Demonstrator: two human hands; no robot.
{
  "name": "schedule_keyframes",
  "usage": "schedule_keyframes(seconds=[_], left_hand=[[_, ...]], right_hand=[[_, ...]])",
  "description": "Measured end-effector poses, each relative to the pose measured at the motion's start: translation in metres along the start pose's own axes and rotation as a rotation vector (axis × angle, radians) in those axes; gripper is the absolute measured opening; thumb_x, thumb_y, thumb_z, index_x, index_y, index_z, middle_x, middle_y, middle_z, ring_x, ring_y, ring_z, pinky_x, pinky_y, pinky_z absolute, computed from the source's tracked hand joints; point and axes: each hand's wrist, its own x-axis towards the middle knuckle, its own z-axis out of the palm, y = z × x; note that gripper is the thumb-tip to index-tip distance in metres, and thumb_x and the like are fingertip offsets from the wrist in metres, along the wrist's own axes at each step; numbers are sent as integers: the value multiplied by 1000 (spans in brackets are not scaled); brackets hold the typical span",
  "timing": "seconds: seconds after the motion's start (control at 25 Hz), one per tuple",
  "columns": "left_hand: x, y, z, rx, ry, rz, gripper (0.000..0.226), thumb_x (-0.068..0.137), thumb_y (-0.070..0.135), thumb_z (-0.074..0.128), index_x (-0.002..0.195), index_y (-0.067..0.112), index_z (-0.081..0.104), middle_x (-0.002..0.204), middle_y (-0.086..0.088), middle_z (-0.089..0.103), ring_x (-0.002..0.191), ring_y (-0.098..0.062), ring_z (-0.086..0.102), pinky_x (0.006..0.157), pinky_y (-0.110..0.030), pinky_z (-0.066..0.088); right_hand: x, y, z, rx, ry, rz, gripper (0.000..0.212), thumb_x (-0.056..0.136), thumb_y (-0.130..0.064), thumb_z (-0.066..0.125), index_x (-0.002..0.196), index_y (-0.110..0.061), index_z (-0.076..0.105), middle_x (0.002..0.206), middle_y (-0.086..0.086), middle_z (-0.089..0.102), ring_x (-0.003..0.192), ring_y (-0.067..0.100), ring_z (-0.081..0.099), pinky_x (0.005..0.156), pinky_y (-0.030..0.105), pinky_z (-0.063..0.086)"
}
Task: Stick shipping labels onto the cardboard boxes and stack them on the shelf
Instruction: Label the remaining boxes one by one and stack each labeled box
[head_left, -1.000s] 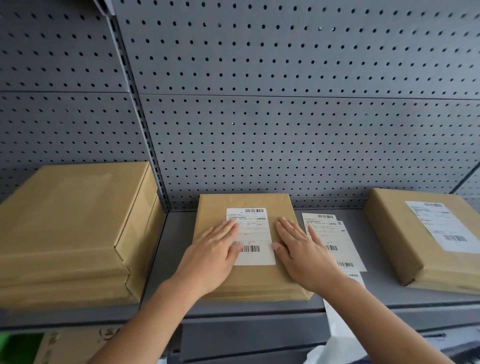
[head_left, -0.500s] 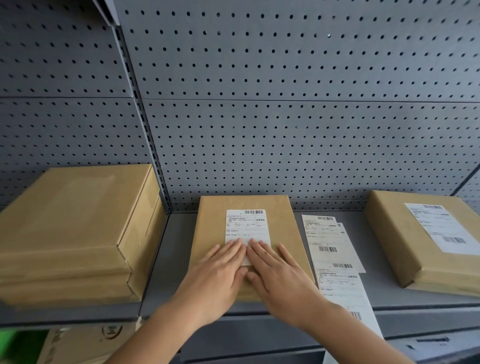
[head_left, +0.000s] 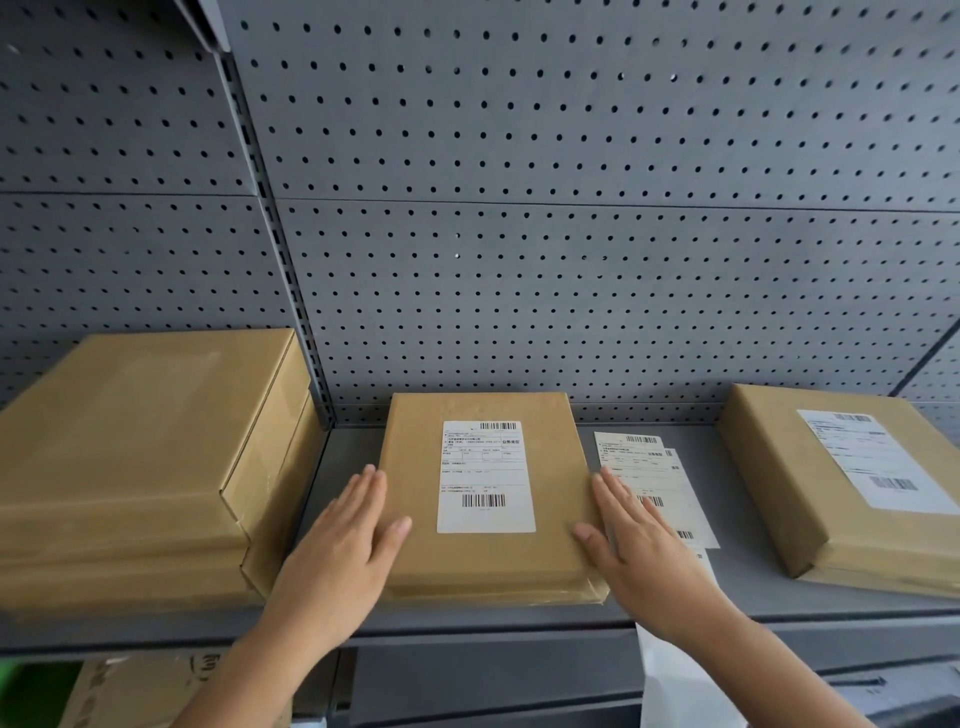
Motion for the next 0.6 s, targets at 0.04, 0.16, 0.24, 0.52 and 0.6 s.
schedule_keyframes(seconds=[0.04, 0.16, 0.24, 0.52, 0.6], left_hand=[[2, -1, -1, -109, -13, -60, 81, 95, 68, 19, 161, 28, -5, 168, 14, -9, 152, 0, -4, 122, -24, 6], [6, 0, -1, -592, -98, -282, 81, 93, 70, 38, 162, 35, 11, 163, 14, 29, 150, -13, 30, 120, -36, 25], [6, 5, 2, -883, -157, -374, 71, 93, 63, 51, 157, 39, 31, 143, 21, 54, 132, -8, 52, 112, -34, 35], [-2, 24, 1, -1023, -105, -379, 40, 96, 52, 57, 135, 47, 54, 122, 25, 68, 116, -1, 60, 93, -26, 42], [-4, 36, -7, -1029, -80, -348, 39, 97, 51, 57, 135, 48, 55, 120, 25, 70, 116, -2, 62, 94, -28, 44]], right_hand=[[2, 1, -1, 104, -7, 44, 74, 99, -61, 28, 160, -28, 1, 167, -15, -1, 154, 7, 3, 122, 28, 8], [8, -2, 2, 523, -47, 162, 78, 98, -58, 45, 160, -32, 5, 164, -13, 20, 149, 13, 26, 118, 32, 27], [11, -8, 8, 760, -64, 226, 75, 97, -52, 52, 159, -35, 14, 151, -14, 44, 131, 10, 49, 98, 23, 43], [13, -10, 5, 1011, -55, 278, 42, 95, -34, 62, 135, -42, 51, 114, -16, 72, 104, 9, 69, 91, 32, 54], [8, -6, -10, 1023, -34, 259, 42, 94, -34, 64, 133, -44, 53, 114, -17, 73, 106, 10, 69, 96, 35, 52]])
